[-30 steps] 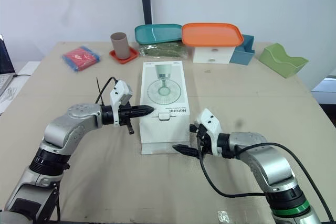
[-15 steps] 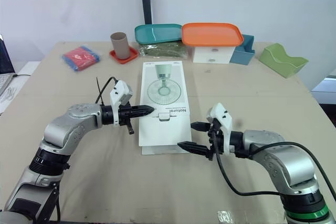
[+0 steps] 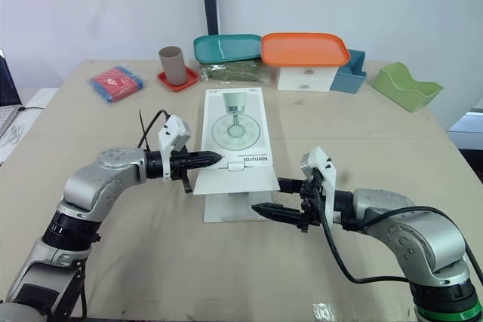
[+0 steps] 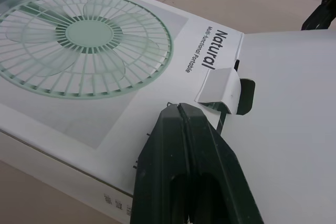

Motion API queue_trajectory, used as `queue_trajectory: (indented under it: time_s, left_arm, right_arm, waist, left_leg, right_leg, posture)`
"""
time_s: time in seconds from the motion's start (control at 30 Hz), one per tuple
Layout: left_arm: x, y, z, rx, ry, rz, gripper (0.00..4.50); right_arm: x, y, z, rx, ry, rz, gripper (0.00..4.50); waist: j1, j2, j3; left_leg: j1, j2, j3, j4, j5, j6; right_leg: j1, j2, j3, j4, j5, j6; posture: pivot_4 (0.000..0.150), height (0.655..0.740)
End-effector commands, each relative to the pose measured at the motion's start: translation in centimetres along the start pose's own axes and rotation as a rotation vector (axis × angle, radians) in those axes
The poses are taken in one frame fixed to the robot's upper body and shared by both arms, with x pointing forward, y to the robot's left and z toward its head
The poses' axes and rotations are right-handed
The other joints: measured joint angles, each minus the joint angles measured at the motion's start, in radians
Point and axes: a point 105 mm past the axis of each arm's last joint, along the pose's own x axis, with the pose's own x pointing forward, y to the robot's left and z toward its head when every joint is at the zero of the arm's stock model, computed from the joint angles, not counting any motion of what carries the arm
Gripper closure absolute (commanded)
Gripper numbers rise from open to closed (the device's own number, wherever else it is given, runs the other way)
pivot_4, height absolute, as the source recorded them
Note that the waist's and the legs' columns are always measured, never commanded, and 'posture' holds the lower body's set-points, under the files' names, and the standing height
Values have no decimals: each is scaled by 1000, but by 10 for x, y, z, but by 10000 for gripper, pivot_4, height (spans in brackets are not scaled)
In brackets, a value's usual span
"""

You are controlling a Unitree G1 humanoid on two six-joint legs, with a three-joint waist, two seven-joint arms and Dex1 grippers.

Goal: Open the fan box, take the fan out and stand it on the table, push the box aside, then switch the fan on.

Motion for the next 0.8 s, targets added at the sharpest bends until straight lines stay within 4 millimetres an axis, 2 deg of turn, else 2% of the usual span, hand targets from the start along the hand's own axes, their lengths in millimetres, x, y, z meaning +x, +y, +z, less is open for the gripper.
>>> queue_trajectory:
  time_s: [0.03,0.07,0.1,0.17,0.3,0.5,0.63,0.8]
  left_arm:
    - [-4,6,-4,-2,30,15,45000]
    - [-7,8,-3,1,25,18,45000]
    - [-8,10,-2,3,22,21,45000]
    - [-11,14,0,10,17,25,45000]
    - [-15,17,5,22,3,20,45000]
    - [-32,22,31,60,-107,9,45000]
    - [-36,21,33,85,-118,1,45000]
    - [-36,16,43,92,-186,-18,45000]
  right_arm:
    - [-2,0,14,-53,-51,-8,26651]
    - [-2,-1,15,-55,-55,-11,32237]
    - [-1,-1,16,-60,-59,-14,35043]
    - [-1,-3,17,-70,-64,-21,44675]
    - [-1,-5,19,-76,-72,-28,44675]
    - [-2,-7,25,-108,-78,-40,44675]
    - [-1,-7,29,-113,-99,-41,44675]
    - [6,-4,45,-129,-167,-24,44675]
  waist:
    - [0,0,0]
    - [0,0,0]
    - [0,0,0]
    - [0,0,0]
    - [0,0,0]
    - [0,-1,1]
    - [0,-1,1]
    - [0,-1,1]
  left_leg:
    - [0,0,0,0,0,0]
    - [0,0,0,0,0,0]
    - [0,0,0,0,0,0]
    - [0,0,0,0,0,0]
    - [0,0,0,0,0,0]
    - [-3,0,0,0,0,0]
    - [-4,0,0,0,0,0]
    - [-4,0,0,0,0,0]
  right_leg:
    - [0,0,0,0,0,0]
    - [0,0,0,0,0,0]
    - [0,0,0,0,0,0]
    - [0,0,0,0,0,0]
    - [0,0,0,0,0,0]
    - [-3,0,0,0,0,0]
    - [-5,0,0,0,0,0]
    - [-5,0,0,0,1,-1]
  posture:
    - [1500,7400]
    - [1500,7400]
    - [1500,7400]
    - [1500,7400]
    - [1500,7400]
    - [1500,7400]
    - [1500,7400]
    - [1500,7400]
